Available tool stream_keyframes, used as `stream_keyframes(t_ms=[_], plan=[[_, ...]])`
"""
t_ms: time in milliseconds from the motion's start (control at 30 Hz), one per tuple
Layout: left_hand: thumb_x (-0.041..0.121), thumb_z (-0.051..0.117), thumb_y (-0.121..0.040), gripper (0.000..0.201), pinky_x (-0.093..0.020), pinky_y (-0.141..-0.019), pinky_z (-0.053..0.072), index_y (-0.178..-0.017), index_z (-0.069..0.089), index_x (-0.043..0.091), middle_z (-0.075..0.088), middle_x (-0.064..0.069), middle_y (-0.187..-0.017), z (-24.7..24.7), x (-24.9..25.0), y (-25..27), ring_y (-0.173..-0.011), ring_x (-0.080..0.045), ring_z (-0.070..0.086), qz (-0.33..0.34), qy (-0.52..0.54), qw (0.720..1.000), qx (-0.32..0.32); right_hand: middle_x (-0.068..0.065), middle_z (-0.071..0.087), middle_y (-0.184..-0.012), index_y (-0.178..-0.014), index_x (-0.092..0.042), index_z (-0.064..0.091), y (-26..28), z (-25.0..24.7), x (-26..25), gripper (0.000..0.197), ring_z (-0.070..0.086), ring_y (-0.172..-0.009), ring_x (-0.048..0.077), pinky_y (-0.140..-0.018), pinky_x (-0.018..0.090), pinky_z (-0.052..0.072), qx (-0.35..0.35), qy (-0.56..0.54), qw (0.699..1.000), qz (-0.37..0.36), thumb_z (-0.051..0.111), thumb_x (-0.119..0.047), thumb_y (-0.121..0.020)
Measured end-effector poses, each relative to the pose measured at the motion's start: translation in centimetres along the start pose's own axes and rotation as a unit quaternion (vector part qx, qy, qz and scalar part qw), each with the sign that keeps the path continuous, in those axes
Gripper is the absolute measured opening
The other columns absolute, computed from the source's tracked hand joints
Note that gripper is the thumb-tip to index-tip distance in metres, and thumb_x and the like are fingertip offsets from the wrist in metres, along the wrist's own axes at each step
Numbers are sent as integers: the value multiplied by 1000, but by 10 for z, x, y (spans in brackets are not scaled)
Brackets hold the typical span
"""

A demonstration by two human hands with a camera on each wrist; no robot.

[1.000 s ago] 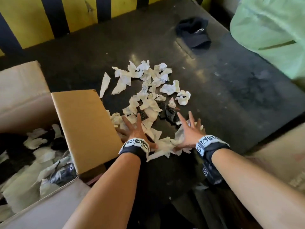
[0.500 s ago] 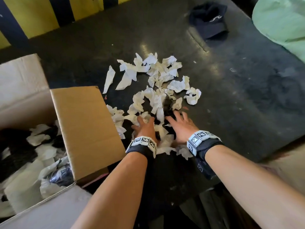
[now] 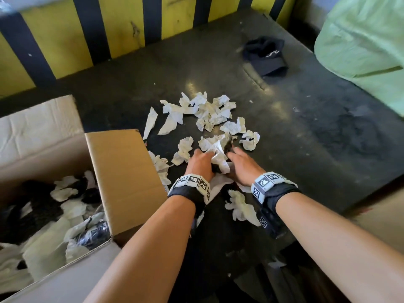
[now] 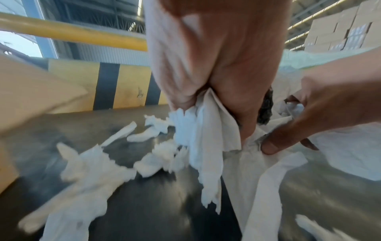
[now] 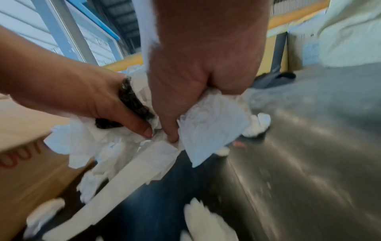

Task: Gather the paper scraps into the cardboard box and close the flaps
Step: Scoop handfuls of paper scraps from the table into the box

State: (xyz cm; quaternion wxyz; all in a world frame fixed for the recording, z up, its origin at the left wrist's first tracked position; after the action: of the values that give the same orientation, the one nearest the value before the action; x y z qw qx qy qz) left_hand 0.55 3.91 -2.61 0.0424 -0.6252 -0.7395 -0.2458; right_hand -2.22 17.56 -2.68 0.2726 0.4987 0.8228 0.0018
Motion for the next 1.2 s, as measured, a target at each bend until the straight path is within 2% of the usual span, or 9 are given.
stream_keyframes(t_ms=[133, 267, 400, 533, 633, 800, 900, 1000, 1200], plan=[[19, 76, -83, 39, -38, -87, 52, -119, 62, 18, 52, -13, -117, -59, 14, 4, -102, -32, 60, 17, -2, 999, 39, 5, 44, -102, -97, -5, 55, 2, -51, -30, 16, 55, -89, 27, -75, 35, 42, 48, 8, 999, -22, 46, 8, -92], [20, 76, -84, 40, -35, -97, 46, -120, 60, 18, 59, -9, -117, -119, 12, 19, -113, -25, 56, 40, -20, 994, 99, 4, 45, -100, -89, -11, 52, 4, -94, -74, 14, 55, -90, 26, -76, 31, 38, 97, 13, 993, -66, 50, 1, -95], [25, 78, -81, 37, -36, -88, 50, -115, 63, 20, 59, -8, -111, -184, -14, 52, -105, -23, 58, 27, -27, 988, 152, 6, 46, -102, -98, -6, 59, 1, -121, -135, 11, 57, -99, 30, -79, 29, 38, 131, 23, 985, -113, 57, 3, -93], [26, 78, -79, 34, -33, -77, 49, -110, 65, 22, 57, -7, -104, -238, -66, 104, -94, -24, 59, 1, -11, 979, 206, 10, 48, -103, -97, -7, 57, 2, -124, -219, 21, 60, -93, 36, -81, 42, 50, 119, 19, 979, -164, 74, -13, -85], [25, 78, -79, 33, -34, -78, 48, -109, 65, 21, 59, -8, -105, -266, -117, 151, -94, -26, 59, -37, -2, 971, 237, 12, 50, -109, -104, -6, 58, 6, -110, -290, 38, 59, -96, 35, -81, 42, 50, 105, 20, 971, -216, 80, -27, -81], [22, 81, -75, 38, -35, -82, 51, -110, 66, 19, 67, -8, -107, -290, -202, 227, -102, -27, 62, -115, -14, 959, 259, 15, 50, -125, -119, -5, 57, 15, -62, -397, 47, 58, -111, 35, -93, 47, 50, 68, 11, 959, -276, 79, -28, -84], [24, 79, -76, 38, -36, -80, 52, -111, 65, 22, 63, -10, -108, -288, -251, 259, -99, -29, 62, -168, -4, 953, 253, 17, 50, -130, -117, -7, 57, 18, -28, -444, 44, 57, -116, 35, -95, 47, 50, 35, 15, 954, -298, 77, -31, -85], [23, 73, -82, 34, -36, -82, 53, -114, 64, 23, 64, -11, -111, -280, -290, 277, -101, -28, 62, -198, -2, 950, 240, 12, 52, -123, -114, -11, 57, 15, 5, -475, 41, 58, -109, 30, -81, 38, 47, 14, 43, 952, -302, 75, -35, -85], [31, 72, -79, 44, -35, -97, 45, -121, 59, 29, 66, -6, -115, -236, -348, 271, -116, -27, 57, -234, 10, 955, 181, 6, 47, -118, -117, -13, 57, -15, 73, -487, 42, 57, -105, 25, -90, 36, 48, -66, 88, 958, -264, 75, -33, -84]])
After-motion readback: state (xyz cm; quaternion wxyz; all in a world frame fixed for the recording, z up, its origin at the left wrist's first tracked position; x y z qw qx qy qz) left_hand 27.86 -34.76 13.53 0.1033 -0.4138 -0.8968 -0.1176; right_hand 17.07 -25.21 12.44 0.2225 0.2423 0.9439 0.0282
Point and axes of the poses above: each hand's wrist, its own y-axis away from the middle knuckle, its own z-axis out of the palm, x = y × z, the point moved 5 cm from there along -y, towards the middle knuckle
